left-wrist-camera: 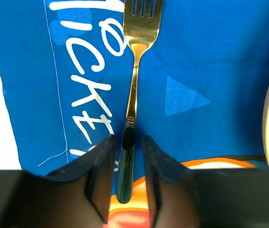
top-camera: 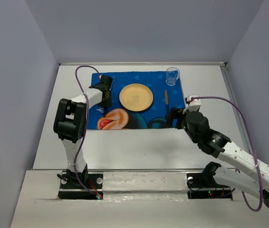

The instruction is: Set the dinner table for one person

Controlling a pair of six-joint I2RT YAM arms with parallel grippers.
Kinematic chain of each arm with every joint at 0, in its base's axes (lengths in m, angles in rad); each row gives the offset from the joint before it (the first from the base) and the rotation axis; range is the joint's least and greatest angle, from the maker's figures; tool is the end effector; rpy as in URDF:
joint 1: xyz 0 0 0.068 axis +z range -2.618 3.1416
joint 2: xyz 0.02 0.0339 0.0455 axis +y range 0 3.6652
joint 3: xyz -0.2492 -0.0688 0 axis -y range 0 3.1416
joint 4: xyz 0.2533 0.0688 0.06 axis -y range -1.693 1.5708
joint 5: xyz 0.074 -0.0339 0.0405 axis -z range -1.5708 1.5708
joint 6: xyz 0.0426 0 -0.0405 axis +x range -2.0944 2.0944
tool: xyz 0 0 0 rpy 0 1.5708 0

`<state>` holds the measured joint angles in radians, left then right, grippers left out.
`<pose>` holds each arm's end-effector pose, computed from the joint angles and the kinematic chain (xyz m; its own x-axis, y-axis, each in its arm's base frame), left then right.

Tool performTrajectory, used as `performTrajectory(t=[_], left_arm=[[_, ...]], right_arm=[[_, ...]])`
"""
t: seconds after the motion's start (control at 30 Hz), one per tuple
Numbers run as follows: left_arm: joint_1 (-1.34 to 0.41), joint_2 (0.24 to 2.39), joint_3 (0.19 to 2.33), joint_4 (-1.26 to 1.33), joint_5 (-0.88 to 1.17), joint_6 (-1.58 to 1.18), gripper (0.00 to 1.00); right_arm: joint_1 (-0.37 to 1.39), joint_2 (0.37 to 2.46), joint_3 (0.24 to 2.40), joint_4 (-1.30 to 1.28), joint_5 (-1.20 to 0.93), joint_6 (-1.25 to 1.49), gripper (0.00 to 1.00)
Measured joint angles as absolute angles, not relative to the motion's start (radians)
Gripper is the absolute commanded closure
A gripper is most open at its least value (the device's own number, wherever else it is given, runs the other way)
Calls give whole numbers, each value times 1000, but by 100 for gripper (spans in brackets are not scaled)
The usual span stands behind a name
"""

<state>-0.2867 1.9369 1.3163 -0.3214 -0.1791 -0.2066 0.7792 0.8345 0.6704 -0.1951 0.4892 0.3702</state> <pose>0.4034 -0.1110 0.1539 -0.7957 0.0241 -0.6052 0.0149 0.9997 0.0204 0.1683 0.1381 0.2767 -0.3443 0.1088 -0.9325 -0.1960 0.9631 0.1847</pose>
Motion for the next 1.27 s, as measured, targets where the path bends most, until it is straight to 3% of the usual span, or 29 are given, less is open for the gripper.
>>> performTrajectory(t=[0.2, 0.27, 0.33, 0.53, 0.57, 0.6, 1.0, 1.27], left_arm=[[-287, 1937, 1316, -321, -173, -212, 31], [-287, 1935, 1316, -321, -173, -213, 29], [-287, 1923, 1316, -323, -173, -217, 26], [-291, 1748, 1289, -315, -179, -230, 18], [-294, 1691, 1283, -311, -186, -232, 14], [-299, 1614, 1273, -294, -193, -234, 1], [-331, 796, 991, -87, -239, -246, 1], [-332, 571, 891, -85, -187, -245, 1]], right_arm=[[779, 834, 670, -195, 489, 370, 10], [779, 833, 670, -196, 489, 370, 9], [779, 829, 672, -199, 489, 370, 1], [779, 816, 701, -238, 503, 380, 0], [779, 812, 708, -248, 508, 382, 0], [779, 805, 723, -263, 517, 384, 0], [779, 567, 910, -337, 604, 361, 0], [778, 444, 964, -330, 673, 339, 0]])
